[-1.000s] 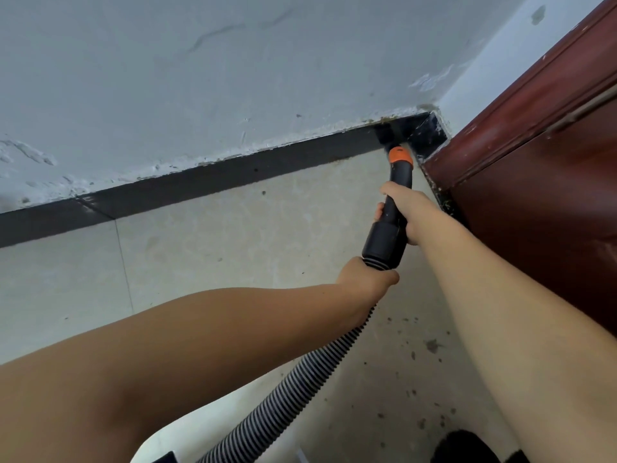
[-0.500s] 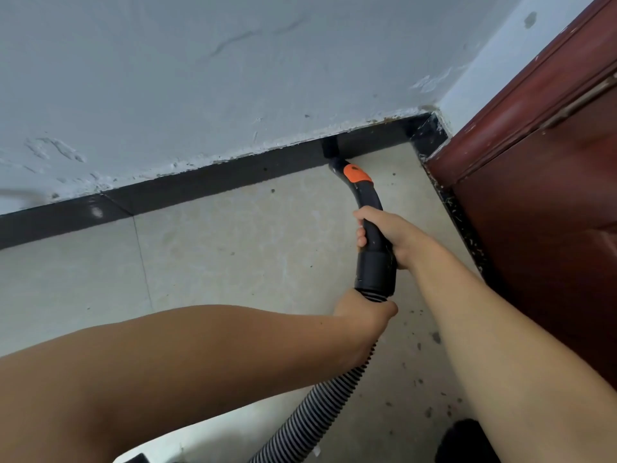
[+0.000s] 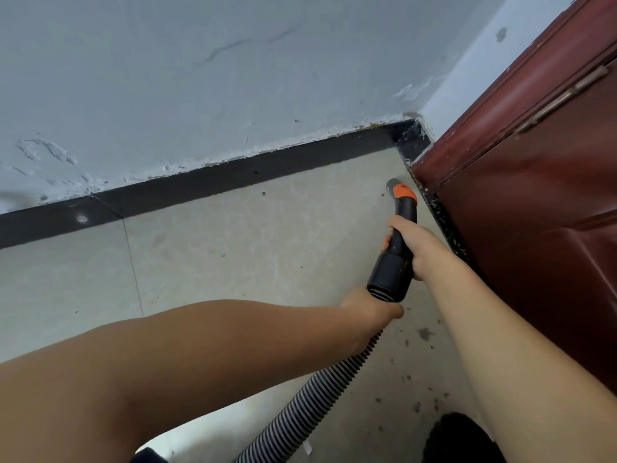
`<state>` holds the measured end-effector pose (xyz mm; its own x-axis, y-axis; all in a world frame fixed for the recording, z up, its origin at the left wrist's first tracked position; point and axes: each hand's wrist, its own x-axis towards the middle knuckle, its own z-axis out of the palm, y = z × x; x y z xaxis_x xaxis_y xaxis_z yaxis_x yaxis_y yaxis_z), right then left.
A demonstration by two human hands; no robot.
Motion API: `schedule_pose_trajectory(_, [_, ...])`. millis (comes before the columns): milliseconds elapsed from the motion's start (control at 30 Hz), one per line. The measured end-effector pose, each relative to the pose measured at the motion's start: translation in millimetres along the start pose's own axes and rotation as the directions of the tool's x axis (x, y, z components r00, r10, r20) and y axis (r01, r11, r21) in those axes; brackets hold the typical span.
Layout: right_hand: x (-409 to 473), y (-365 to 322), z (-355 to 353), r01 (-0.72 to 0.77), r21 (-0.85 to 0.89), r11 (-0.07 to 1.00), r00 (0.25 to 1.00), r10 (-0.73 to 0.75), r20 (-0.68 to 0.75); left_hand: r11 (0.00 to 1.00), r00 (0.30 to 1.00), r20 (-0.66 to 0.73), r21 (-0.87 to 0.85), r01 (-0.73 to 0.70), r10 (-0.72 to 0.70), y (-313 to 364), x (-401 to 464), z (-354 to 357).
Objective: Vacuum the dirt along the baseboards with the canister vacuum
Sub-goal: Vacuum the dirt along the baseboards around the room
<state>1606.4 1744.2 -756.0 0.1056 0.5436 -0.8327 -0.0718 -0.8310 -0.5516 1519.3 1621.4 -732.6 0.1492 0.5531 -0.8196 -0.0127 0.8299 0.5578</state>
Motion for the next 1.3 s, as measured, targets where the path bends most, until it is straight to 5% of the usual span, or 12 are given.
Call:
schedule_pose_trajectory(333, [4, -12, 33, -0.034, -0.19, 0.981, 0.97, 0.078, 0.231, 0.996, 0.994, -0.111, -0.088, -0.017, 0.007, 2, 0, -2])
schedule_pose_trajectory(567, [14, -11, 46, -0.064, -0.039, 0.997, 0.967, 0.071, 0.243, 0.995, 0.985, -0.169, -0.09, -0.04, 0.024, 6, 5, -21])
schedule_pose_trajectory(800, [1, 4, 50, -0.058, -0.187, 0.981, 0.939, 0.117, 0.323, 0.995, 0.984, -0.175, -0.088, -0.049, 0.033, -11, -2, -13])
schedule_pose_trajectory(1100, [-18, 20, -11, -0.044, -0.061, 0.997, 0.999, 0.046, 0.029, 0.997, 0.997, 0.045, 0.037, 0.065, -0.067, -21, -22, 12])
schedule_pose_trajectory(1300, [-17, 19, -18, -0.038, 0.048, 0.998, 0.999, 0.037, 0.038, 0.998, 0.999, -0.008, 0.058, 0.032, -0.032, -15, -18, 12])
